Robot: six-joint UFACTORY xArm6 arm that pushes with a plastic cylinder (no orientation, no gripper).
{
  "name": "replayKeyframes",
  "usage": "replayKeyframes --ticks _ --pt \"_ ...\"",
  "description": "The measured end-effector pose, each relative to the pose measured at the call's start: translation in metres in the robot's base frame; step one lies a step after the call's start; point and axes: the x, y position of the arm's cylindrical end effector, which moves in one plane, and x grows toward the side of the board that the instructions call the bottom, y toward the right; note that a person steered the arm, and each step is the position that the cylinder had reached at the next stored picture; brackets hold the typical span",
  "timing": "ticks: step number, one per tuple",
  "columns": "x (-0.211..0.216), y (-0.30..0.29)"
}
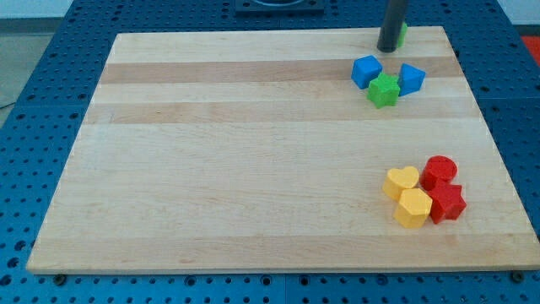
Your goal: Slide the blue triangle to the right side of the green star
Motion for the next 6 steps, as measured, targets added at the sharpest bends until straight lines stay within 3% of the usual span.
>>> replayKeyframes --ticks 2,4,6 --pt "0.056 0.047" --pt "0.150 -0.001" --pt "0.092 -0.029"
